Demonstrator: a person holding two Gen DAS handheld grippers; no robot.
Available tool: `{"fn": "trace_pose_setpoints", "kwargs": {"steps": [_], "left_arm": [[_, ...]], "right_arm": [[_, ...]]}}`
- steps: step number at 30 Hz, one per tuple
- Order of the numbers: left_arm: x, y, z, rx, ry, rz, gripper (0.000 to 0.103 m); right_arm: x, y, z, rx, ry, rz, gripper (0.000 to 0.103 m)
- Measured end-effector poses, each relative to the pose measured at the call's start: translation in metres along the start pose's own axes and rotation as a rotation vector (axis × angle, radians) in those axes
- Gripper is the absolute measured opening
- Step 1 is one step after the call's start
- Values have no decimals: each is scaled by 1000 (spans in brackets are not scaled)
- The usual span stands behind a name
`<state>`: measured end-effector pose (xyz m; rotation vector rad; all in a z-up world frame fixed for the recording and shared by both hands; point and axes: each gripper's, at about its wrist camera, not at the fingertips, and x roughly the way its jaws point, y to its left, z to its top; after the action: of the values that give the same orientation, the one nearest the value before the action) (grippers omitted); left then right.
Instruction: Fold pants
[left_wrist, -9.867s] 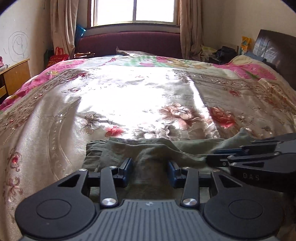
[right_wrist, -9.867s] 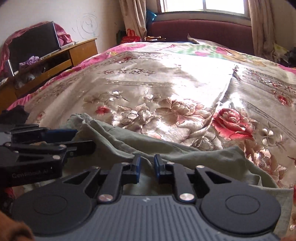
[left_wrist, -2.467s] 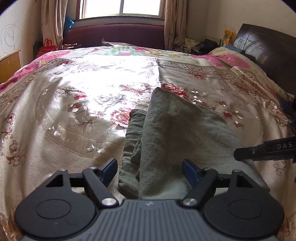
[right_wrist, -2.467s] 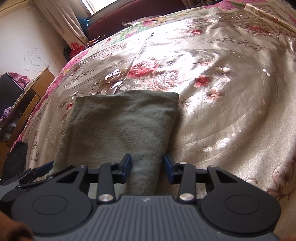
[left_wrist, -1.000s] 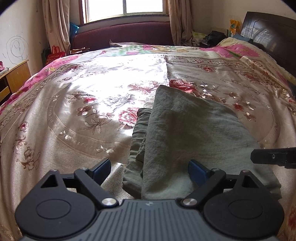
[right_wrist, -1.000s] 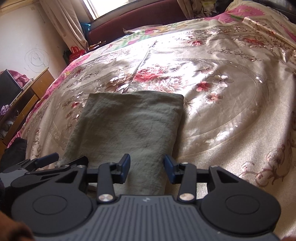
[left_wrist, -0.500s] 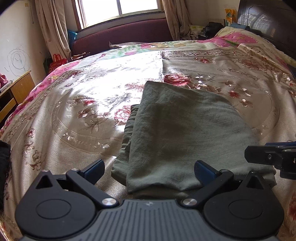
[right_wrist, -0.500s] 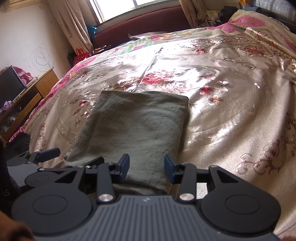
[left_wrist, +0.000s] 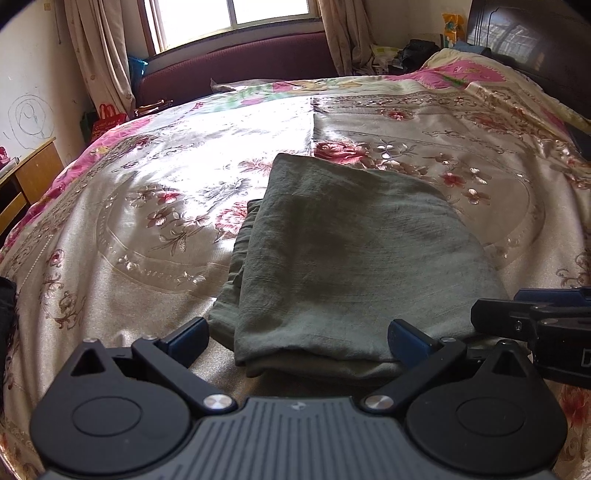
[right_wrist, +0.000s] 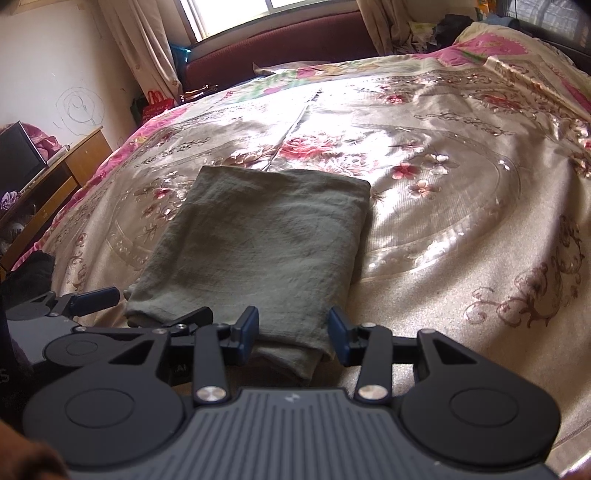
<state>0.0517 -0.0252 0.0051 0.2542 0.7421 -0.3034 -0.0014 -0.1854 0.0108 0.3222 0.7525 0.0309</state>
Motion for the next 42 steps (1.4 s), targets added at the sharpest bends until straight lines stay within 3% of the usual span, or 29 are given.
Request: {"fn": "trace_pose_setpoints", "kwargs": {"steps": [15, 21, 25, 42], "left_arm": [[-1, 3, -2, -28, 10, -9, 103], [0, -1, 2, -9, 41, 35, 103], [3, 3, 1, -32, 69, 5, 103], [-1, 7, 3, -52, 61, 4, 103]], "right_arm": [[-3, 1, -4, -2, 6, 0, 44], [-2, 2, -5, -4, 9, 2, 46], [-2, 3, -5, -2, 9, 4, 47], [-2, 3, -5, 4, 6, 8, 48]]}}
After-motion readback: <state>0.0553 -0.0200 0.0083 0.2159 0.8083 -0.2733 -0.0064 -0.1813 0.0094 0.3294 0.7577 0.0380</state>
